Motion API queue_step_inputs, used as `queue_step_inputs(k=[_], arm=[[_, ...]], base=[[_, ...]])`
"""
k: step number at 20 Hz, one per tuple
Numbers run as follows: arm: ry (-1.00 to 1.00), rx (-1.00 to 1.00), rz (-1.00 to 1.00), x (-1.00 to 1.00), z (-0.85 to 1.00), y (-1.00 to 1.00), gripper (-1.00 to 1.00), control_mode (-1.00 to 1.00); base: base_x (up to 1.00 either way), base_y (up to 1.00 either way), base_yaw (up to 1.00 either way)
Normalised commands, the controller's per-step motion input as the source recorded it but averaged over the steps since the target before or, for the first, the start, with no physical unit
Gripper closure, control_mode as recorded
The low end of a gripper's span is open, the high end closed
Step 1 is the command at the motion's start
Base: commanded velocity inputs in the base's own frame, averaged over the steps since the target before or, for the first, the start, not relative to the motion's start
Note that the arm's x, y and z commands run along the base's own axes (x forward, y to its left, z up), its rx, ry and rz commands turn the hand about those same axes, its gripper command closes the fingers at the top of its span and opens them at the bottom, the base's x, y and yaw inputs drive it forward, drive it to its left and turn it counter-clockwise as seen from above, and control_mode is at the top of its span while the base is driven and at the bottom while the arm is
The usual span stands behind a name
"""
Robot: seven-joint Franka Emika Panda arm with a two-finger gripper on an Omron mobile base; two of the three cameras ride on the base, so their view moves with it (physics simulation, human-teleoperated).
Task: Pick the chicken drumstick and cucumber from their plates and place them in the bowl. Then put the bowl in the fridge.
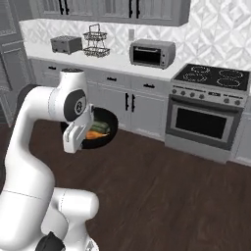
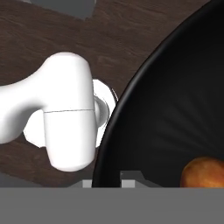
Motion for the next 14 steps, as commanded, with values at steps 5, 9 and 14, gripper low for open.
queue_step_inputs(k=[5, 9, 14], arm=[[0.0, 0.0, 0.0, 0.0, 0.0, 0.0, 1.0, 1.0], [0.0, 0.0, 0.0, 0.0, 0.0, 0.0, 1.0, 1.0], [0.0, 0.0, 0.0, 0.0, 0.0, 0.0, 1.0, 1.0]], base=[[1.0, -0.08, 0.58], [1.0, -0.08, 0.61], [1.0, -0.1, 0.69]])
